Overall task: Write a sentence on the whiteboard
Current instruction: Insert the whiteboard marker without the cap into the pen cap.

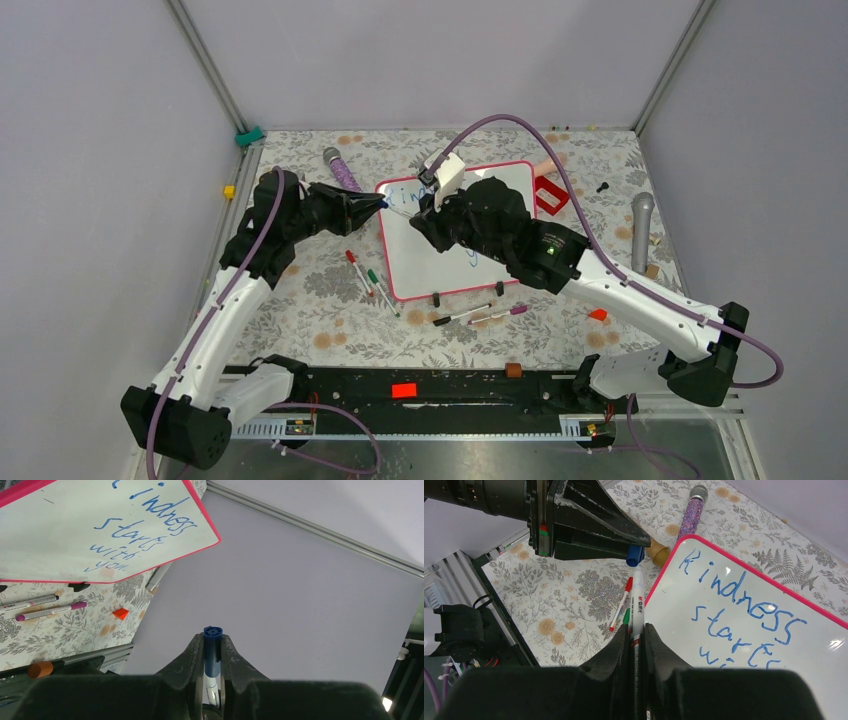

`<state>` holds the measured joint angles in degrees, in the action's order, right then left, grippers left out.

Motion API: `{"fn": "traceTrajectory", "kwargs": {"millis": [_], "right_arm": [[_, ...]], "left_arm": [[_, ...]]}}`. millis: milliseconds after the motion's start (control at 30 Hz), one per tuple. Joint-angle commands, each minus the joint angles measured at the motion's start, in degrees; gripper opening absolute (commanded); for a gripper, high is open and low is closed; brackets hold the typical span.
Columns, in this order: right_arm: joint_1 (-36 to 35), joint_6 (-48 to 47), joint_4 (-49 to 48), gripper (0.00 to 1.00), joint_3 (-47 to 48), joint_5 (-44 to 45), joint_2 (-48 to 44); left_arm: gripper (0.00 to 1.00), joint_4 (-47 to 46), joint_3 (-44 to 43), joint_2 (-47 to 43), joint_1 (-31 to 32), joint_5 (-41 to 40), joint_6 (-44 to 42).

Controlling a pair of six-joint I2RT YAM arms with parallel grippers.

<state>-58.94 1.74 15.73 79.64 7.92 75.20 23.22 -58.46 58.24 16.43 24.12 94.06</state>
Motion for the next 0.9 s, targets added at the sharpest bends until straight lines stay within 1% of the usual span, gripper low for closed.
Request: {"fn": "traceTrajectory", "kwargs": {"millis": [0,333,867], "right_arm": [[-0.6,-0.3,-3.0,0.0,1.8,0.2,-1.2],[-0.6,0.7,-1.5,0.0,0.5,0.5,-3.5],[-0.6,0.0,-1.6,0.0,1.0,0.4,-0.7]], "left_arm": [[0.0,1.1,0.7,-0.3,0.3,-1.2,7.4],[0.0,-1.2,1.3,1.1,0.3,-0.7,8.4],[0.0,-3.6,2.6,0.6,0.3,0.5,10.2]]}}
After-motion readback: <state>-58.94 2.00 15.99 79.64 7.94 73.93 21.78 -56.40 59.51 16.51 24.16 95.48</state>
